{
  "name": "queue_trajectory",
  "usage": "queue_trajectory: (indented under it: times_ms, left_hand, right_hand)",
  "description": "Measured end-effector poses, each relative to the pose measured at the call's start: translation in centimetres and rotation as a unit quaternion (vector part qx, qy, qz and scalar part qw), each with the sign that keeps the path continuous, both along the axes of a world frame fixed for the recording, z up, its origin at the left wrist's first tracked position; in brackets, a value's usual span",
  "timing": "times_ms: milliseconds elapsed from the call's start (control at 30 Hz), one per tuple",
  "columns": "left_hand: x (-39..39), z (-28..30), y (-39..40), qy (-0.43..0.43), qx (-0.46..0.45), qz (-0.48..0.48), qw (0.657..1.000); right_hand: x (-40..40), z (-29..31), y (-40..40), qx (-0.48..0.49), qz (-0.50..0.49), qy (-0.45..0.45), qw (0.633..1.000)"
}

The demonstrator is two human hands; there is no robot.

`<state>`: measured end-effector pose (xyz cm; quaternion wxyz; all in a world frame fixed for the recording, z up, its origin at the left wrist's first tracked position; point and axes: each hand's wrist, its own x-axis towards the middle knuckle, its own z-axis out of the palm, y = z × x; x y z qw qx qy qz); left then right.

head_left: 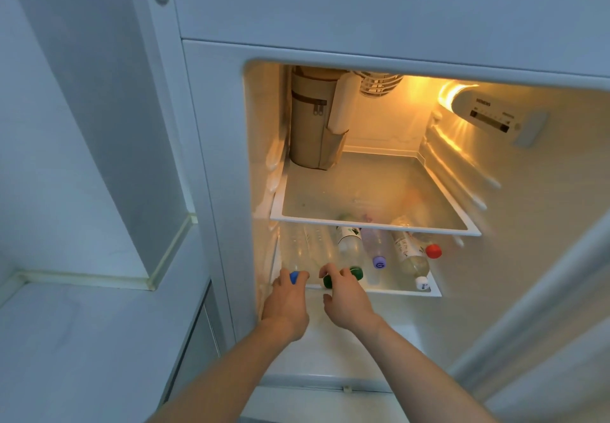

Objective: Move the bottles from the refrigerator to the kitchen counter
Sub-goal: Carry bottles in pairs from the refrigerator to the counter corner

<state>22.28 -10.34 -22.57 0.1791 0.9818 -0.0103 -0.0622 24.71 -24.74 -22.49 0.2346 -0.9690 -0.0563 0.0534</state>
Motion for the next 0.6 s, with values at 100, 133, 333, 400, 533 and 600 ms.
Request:
queue_trajectory:
  times_ms: [100,133,333,400,533,600]
  left_hand:
    - [-1.8,0.2,0.1,0.003,-0.010,-0.018,1.000]
    - [-2.5,0.1,0.3,-0.001,-0.014,-0.019,1.000]
    - [-6.1,-0.8,1.1,-0.058,-0.035,-0.019,0.997]
    - [-7.4,-1.0,1.3,-0.076,-0.043,-0.017,0.996]
    - [-9.5,-1.1,2.0,-0.106,-0.052,-0.003,0.993]
    - [-10.3,-0.9,2.3,-0.116,-0.050,-0.006,0.992]
  right_hand:
    - [-1.9,-0.1,-0.6,0.007,-0.009,-0.017,1.000]
    - [-2.5,-0.2,-0.8,0.012,-0.011,-0.020,1.000]
    - [-6.6,-1.2,-1.3,0.090,-0.030,-0.016,0.995]
    - [-7.8,-1.3,-1.2,0.114,-0.037,-0.018,0.993]
    - [-10.0,-1.0,-0.8,0.150,-0.051,-0.045,0.986]
    - [-10.7,-0.3,-0.9,0.168,-0.071,-0.082,0.980]
